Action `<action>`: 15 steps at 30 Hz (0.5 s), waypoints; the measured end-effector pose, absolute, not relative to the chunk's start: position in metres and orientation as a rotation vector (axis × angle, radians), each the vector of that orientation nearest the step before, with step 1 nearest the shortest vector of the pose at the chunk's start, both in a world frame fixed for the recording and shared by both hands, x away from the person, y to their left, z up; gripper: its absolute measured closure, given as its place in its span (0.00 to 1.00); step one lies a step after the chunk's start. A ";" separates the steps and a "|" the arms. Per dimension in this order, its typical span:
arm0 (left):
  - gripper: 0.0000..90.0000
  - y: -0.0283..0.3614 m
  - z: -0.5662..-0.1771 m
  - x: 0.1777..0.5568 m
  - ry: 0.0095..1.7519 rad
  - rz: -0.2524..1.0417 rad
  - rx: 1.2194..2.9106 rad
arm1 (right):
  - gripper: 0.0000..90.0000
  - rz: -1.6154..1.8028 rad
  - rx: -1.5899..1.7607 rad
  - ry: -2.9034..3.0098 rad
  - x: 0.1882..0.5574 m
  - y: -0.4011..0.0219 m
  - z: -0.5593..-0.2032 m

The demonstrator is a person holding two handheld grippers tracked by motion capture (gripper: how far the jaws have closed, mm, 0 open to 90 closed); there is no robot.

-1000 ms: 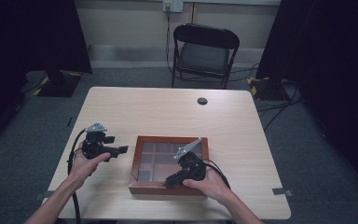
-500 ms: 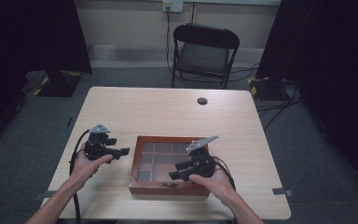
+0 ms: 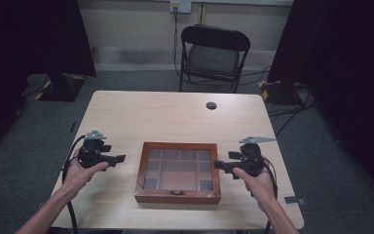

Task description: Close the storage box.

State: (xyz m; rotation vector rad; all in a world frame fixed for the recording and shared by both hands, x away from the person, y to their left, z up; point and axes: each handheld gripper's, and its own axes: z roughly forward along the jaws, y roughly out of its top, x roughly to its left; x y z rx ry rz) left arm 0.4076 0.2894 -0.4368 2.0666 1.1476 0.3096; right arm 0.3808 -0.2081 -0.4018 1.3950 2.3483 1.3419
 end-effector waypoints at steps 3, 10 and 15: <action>0.23 0.299 -0.441 0.407 1.175 0.320 2.082 | 0.16 1.280 1.473 2.296 0.383 -0.229 -0.409; 0.20 0.323 -0.459 0.412 1.284 0.313 2.073 | 0.16 1.169 1.688 2.163 0.385 -0.268 -0.433; 0.20 0.336 -0.472 0.415 1.354 0.300 2.067 | 0.16 0.958 1.769 2.079 0.393 -0.289 -0.457</action>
